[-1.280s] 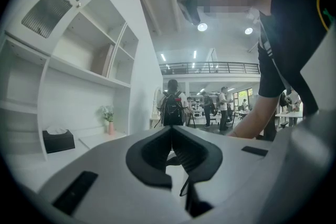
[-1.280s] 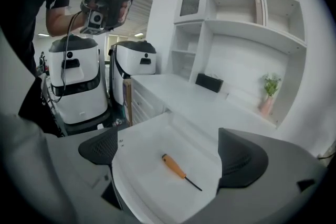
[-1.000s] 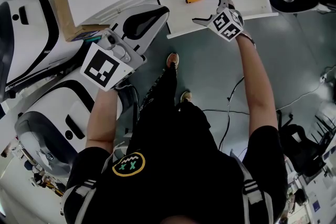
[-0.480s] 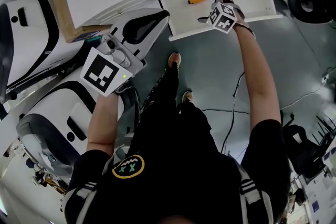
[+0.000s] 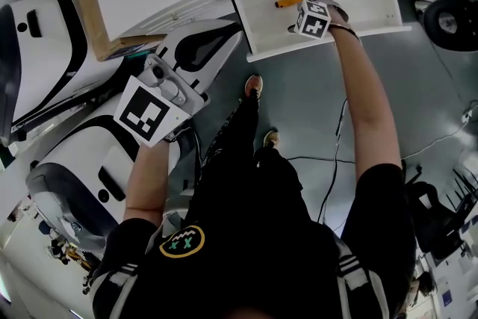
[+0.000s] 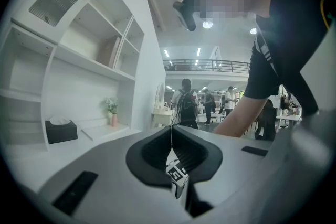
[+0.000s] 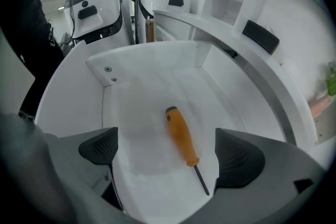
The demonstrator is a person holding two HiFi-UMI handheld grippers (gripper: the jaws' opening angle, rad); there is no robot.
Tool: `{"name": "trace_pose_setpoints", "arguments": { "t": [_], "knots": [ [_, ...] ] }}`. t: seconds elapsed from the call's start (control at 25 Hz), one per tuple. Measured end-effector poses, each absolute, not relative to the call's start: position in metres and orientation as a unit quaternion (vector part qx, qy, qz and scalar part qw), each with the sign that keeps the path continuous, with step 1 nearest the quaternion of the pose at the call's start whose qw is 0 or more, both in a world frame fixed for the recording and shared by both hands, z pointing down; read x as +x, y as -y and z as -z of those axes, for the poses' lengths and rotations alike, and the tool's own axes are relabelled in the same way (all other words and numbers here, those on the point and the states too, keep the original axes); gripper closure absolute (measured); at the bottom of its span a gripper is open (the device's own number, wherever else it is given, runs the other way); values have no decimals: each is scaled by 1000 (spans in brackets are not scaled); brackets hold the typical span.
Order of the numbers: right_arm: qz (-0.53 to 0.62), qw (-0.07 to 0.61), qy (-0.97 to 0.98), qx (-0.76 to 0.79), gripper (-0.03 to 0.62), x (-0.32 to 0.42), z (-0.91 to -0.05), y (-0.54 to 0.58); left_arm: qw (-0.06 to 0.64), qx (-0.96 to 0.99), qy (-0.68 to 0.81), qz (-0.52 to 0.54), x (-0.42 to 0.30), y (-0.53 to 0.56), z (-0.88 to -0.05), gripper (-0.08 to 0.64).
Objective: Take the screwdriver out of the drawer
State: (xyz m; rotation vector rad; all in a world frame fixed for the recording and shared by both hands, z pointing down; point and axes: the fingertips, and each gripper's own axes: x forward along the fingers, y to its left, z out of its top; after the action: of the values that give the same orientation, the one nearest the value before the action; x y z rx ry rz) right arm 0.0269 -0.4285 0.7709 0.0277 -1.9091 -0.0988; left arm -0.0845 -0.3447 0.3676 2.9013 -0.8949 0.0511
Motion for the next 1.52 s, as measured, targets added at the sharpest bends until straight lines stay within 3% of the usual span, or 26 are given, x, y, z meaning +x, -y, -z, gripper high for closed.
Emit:
{"name": "trace_pose_setpoints", "arguments": {
  "t": [1.2,1.28,1.52],
  "knots": [
    [9,597,801,-50,35,28,-800,434,71,953,292,-23,-87,334,-386,540],
    [8,595,803,-48,59,27,-797,435,70,954,292,-23,-87,333,-385,540],
    [-1,592,804,-45,237,30,-794,431,69,954,290,-23,-86,333,-385,540]
  ]
}}
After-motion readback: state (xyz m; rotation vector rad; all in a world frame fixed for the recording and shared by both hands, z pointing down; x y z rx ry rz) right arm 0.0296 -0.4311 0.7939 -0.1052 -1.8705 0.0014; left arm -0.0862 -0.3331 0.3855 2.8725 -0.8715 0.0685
